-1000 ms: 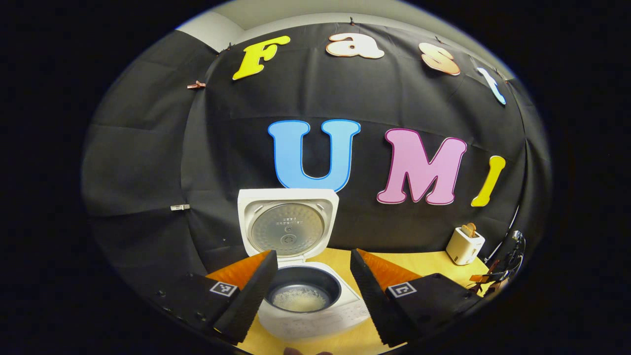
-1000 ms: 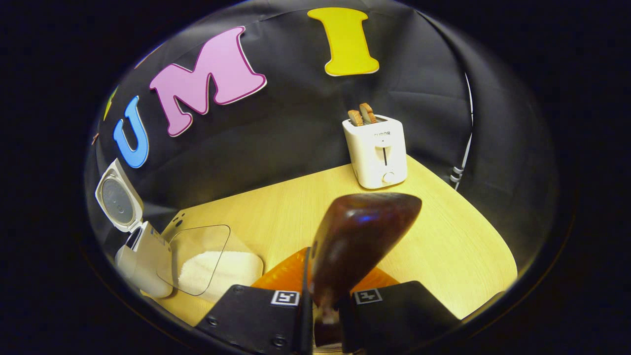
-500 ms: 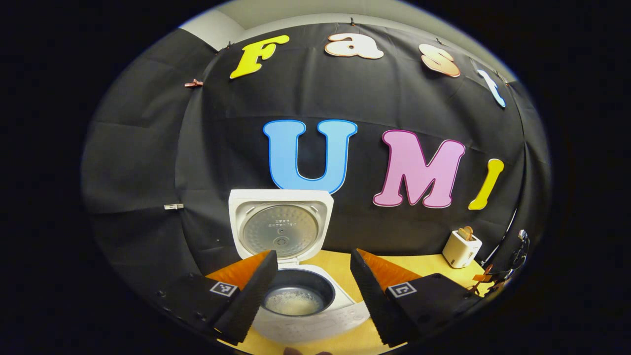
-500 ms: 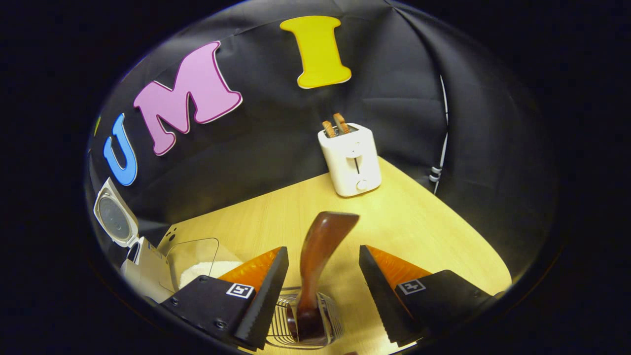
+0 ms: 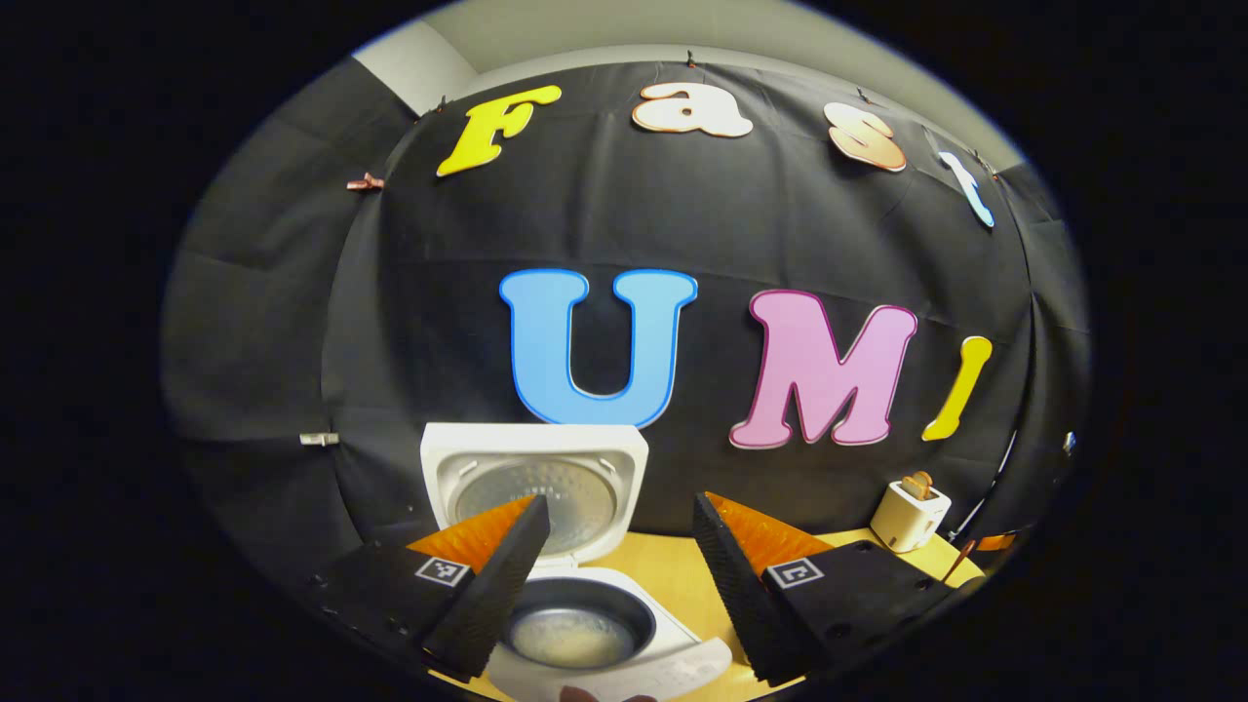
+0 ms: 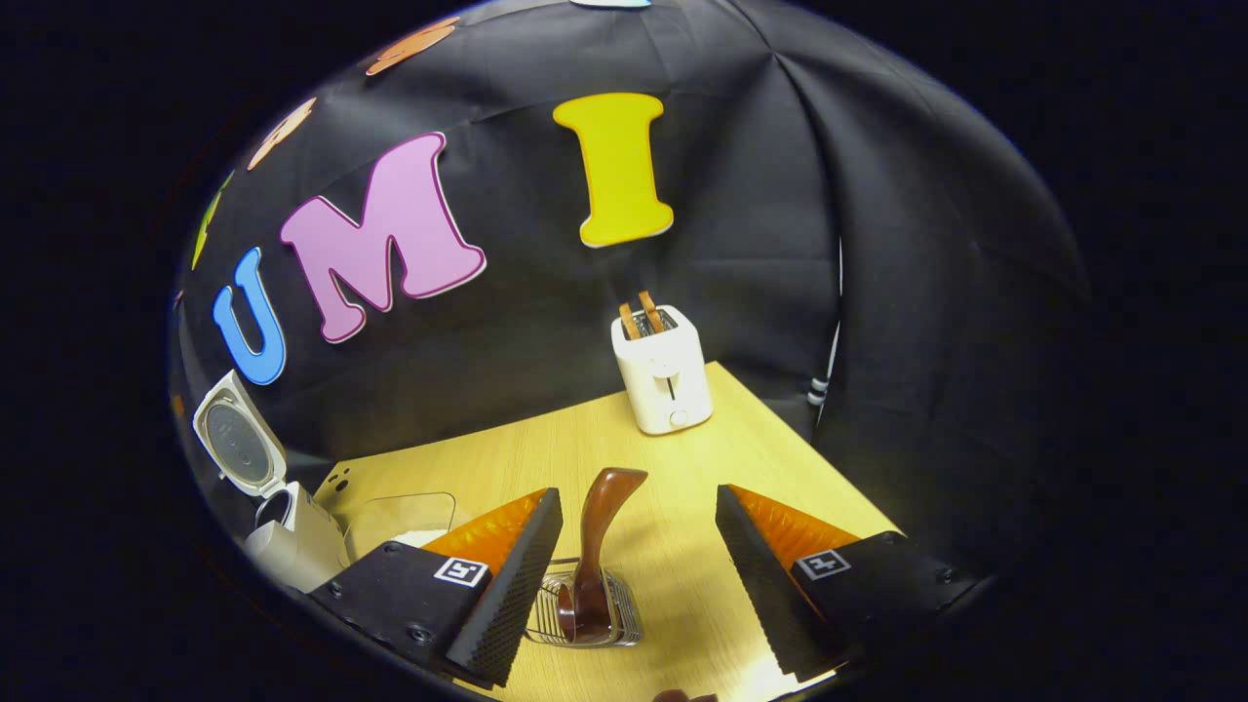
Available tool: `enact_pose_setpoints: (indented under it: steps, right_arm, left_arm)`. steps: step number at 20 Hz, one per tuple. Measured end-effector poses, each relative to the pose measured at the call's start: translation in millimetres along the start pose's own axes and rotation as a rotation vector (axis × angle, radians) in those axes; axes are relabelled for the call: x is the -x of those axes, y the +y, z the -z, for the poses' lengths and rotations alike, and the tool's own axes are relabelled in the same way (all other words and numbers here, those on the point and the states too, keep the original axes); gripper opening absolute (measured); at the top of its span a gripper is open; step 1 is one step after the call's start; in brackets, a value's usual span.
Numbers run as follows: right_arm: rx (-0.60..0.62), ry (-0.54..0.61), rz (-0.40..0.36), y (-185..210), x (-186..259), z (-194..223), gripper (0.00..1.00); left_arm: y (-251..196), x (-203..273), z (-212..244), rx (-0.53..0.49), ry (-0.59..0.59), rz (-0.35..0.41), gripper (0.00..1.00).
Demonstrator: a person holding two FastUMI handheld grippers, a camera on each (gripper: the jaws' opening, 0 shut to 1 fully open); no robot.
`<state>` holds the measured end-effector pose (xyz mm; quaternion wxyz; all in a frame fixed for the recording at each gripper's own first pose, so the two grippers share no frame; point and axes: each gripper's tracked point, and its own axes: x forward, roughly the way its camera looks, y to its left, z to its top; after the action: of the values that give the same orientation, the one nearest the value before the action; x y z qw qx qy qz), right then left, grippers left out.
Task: Close the left gripper, press the button to open the rice cooker; take a wooden spoon from the chopstick holder with the right hand, scoop a spoonful of rice and pour it into the rice cooker, then put the wooden spoon back into the chopstick holder.
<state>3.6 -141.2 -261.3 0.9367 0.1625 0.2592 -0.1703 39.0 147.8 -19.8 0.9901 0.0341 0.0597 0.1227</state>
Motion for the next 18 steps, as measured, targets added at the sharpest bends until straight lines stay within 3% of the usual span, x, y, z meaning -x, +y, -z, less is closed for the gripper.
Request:
enact_pose_setpoints:
  steps: [8, 12, 18]
  right_arm:
    - [0.112, -0.045, -0.027, 17.0, 34.2, -28.3, 0.98]
    - [0.136, -0.052, -0.035, 25.0, 40.8, -34.0, 0.98]
    - [0.152, -0.051, -0.041, 25.9, 46.5, -35.9, 0.98]
  left_arm:
    - [45.6, -93.9, -59.8, -0.106, -0.137, -0.107, 0.95]
    - [65.1, -134.3, -60.8, -0.165, -0.11, -0.18, 0.95]
    - [88.5, -174.6, -31.6, -0.125, -0.01, -0.23, 0.94]
